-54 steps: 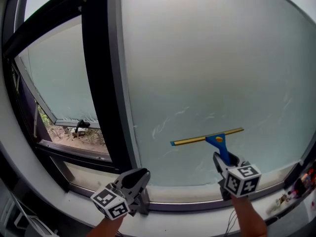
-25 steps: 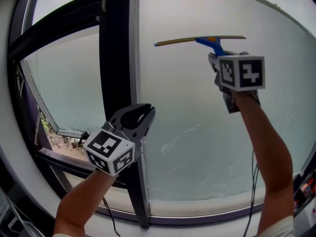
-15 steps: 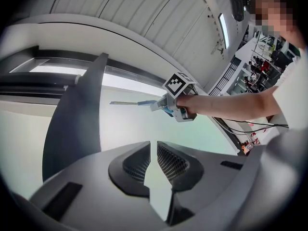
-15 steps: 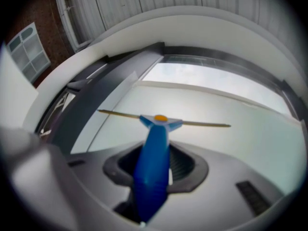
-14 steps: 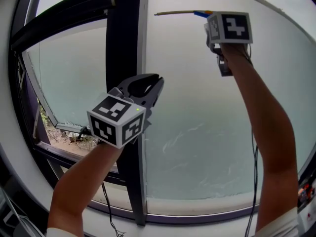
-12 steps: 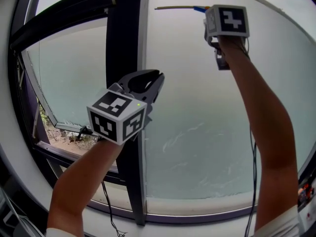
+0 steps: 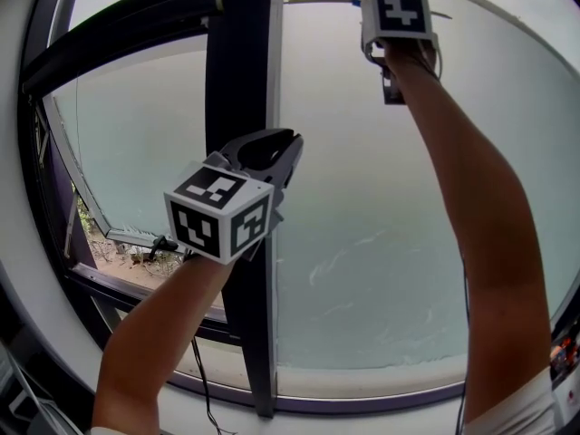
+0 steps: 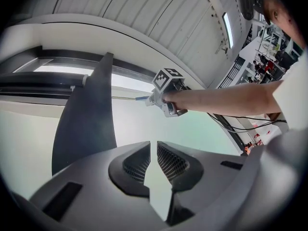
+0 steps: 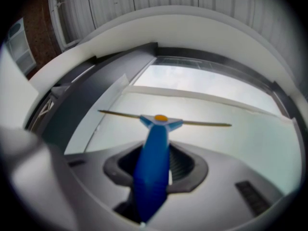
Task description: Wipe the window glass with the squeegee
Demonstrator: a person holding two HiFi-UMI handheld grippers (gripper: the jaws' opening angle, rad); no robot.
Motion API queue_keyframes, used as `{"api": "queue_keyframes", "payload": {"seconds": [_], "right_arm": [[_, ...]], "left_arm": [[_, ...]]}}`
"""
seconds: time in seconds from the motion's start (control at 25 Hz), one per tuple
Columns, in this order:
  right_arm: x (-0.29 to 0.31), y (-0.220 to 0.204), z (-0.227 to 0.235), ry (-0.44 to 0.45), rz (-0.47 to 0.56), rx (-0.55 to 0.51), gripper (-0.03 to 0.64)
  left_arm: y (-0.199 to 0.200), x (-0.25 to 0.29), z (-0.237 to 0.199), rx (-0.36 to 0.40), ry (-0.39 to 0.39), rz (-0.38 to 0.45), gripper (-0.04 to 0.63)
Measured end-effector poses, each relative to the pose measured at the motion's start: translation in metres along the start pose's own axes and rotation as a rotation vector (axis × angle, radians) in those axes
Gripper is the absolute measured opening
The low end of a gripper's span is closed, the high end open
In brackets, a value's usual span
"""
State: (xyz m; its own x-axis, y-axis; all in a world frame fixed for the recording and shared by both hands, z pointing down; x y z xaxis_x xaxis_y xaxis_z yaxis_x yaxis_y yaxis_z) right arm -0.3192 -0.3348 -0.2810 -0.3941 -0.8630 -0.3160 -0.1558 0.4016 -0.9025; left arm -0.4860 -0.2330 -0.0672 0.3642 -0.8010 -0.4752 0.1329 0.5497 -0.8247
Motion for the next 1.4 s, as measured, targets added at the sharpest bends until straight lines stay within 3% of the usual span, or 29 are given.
{"api": "queue_keyframes", "payload": {"seconds": [0.8,1.4], "right_arm": [[0.0,-0.007,-0.002,-0.051,-0.026,-0.053,0.144],[0.001,-0.015,-0.003,-0.038,-0.056,-0.056,0.144]], "left_arm": [[-0.003,0.0,0.009,0.007,-0.034,-0.003,0.066],[-0.004,-0.002,0.012,0.009,-0.043,-0.011,0.066]]}}
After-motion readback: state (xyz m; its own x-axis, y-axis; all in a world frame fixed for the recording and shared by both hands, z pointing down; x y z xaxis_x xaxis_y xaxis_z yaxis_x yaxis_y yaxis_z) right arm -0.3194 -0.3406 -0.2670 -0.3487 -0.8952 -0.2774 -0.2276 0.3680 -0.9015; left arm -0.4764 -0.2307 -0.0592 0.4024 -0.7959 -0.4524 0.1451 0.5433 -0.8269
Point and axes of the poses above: the fingertips, and each gripper's own axes: x forward along the fingers, z to its right, y out of its top, the point moved 6 cm from there along -x, backward along the fingers, and after that the axes turned 10 degrees about y, right-handed, at the moved point
